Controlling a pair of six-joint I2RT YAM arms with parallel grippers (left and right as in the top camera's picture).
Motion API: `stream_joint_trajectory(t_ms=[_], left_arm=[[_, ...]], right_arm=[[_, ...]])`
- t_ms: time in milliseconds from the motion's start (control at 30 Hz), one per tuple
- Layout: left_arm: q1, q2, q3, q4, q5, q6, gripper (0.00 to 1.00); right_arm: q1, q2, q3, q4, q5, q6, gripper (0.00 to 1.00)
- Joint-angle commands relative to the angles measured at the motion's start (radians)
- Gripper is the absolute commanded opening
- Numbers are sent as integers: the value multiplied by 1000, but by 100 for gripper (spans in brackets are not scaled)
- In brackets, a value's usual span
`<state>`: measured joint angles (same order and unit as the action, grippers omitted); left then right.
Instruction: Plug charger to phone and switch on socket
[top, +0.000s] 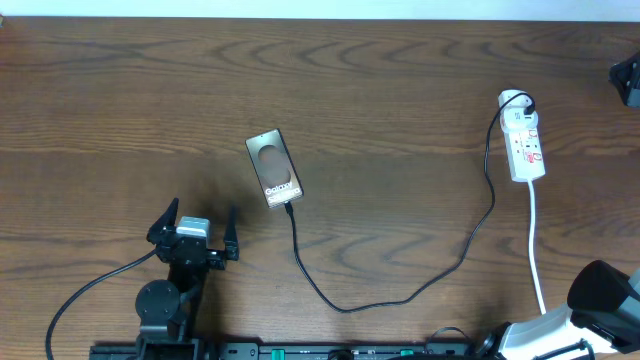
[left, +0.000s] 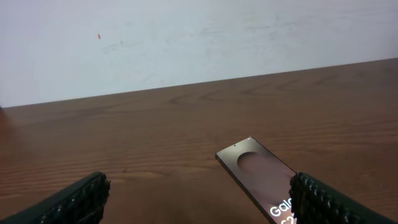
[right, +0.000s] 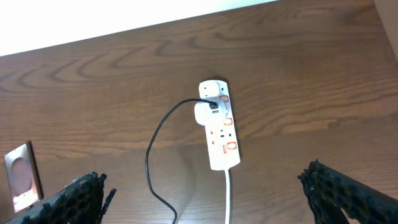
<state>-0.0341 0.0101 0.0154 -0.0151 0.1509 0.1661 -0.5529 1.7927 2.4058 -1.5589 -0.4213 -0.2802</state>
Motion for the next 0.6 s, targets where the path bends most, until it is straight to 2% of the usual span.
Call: stream_joint_trajectory(t_ms=[0, 133, 567], left_arm=[[5, -9, -11, -48, -21, 4, 93], [5, -9, -11, -59, -146, -108, 93], [7, -9, -11, -58, -159, -111, 93]], right_arm=[[2, -7, -1, -2, -3, -4, 99], [2, -7, -1, -2, -3, -4, 99], [2, -7, -1, -2, -3, -4, 99]])
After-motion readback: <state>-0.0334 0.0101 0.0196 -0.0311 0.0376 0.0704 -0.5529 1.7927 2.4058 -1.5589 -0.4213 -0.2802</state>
